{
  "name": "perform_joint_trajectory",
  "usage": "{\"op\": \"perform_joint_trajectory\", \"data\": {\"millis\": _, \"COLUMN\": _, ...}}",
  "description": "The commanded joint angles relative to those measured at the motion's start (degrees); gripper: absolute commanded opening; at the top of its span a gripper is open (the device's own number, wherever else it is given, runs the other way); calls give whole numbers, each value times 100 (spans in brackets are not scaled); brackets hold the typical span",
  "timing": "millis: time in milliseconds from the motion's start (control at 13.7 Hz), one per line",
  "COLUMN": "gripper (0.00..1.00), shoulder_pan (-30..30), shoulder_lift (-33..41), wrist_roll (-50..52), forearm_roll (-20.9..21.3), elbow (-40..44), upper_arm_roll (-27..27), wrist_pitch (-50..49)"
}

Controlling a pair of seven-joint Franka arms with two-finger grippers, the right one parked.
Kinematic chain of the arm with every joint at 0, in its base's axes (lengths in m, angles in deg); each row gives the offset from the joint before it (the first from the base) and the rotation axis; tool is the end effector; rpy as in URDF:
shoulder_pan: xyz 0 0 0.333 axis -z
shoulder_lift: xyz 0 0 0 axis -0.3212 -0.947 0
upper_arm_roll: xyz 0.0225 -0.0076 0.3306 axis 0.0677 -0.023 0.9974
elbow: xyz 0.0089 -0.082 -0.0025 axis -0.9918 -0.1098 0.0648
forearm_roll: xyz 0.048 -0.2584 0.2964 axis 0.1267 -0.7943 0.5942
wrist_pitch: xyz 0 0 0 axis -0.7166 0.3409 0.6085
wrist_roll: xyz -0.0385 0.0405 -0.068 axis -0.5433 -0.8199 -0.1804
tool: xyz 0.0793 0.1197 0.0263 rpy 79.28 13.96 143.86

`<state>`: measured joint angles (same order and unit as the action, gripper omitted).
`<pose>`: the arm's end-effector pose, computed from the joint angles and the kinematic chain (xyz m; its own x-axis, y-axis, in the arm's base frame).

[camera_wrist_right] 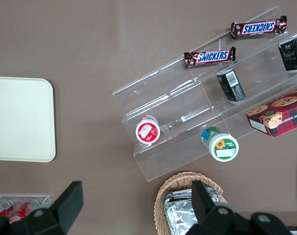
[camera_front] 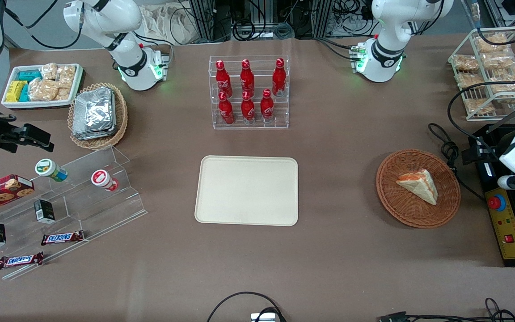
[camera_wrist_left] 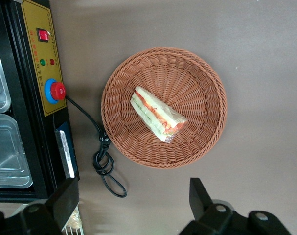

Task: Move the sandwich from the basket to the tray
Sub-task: 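Move the left gripper toward the wicker basket holding the sandwich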

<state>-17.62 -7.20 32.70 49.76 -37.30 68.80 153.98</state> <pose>0.6078 0.0385 0.4979 0.9883 -0.0418 -0.1465 -0.0554 -0.9944 -0.0902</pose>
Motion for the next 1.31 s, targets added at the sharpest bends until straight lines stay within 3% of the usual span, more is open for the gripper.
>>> {"op": "perform_joint_trajectory", "data": {"millis": 0, "gripper": 100, "shoulder_pan": 11, "shoulder_lift": -144, "wrist_roll": 180, "forearm_roll": -21, "elbow": 192, "upper_arm_roll": -11, "wrist_pitch": -103}}
{"op": "perform_joint_trajectory", "data": {"millis": 292, "gripper": 100, "shoulder_pan": 11, "shoulder_lift": -390, "wrist_roll": 452, "forearm_roll": -30, "elbow": 552, "upper_arm_roll": -11, "wrist_pitch": -156}}
{"op": "perform_joint_trajectory", "data": {"millis": 656, "gripper": 100, "shoulder_pan": -24, "shoulder_lift": -373, "wrist_roll": 2612, "forearm_roll": -548, "elbow": 53, "upper_arm_roll": 15, "wrist_pitch": 63}}
{"op": "perform_joint_trajectory", "data": {"millis": 875, "gripper": 100, "shoulder_pan": -93, "shoulder_lift": -382, "wrist_roll": 3412, "forearm_roll": -548, "elbow": -483, "upper_arm_roll": 138, "wrist_pitch": 651}}
{"op": "perform_joint_trajectory", "data": {"millis": 1094, "gripper": 100, "shoulder_pan": -322, "shoulder_lift": -347, "wrist_roll": 4054, "forearm_roll": -557, "elbow": -1579, "upper_arm_roll": 191, "wrist_pitch": 2115}}
{"op": "perform_joint_trajectory", "data": {"millis": 1240, "gripper": 100, "shoulder_pan": -279, "shoulder_lift": -434, "wrist_roll": 4600, "forearm_roll": -531, "elbow": -1838, "upper_arm_roll": 174, "wrist_pitch": 2568}}
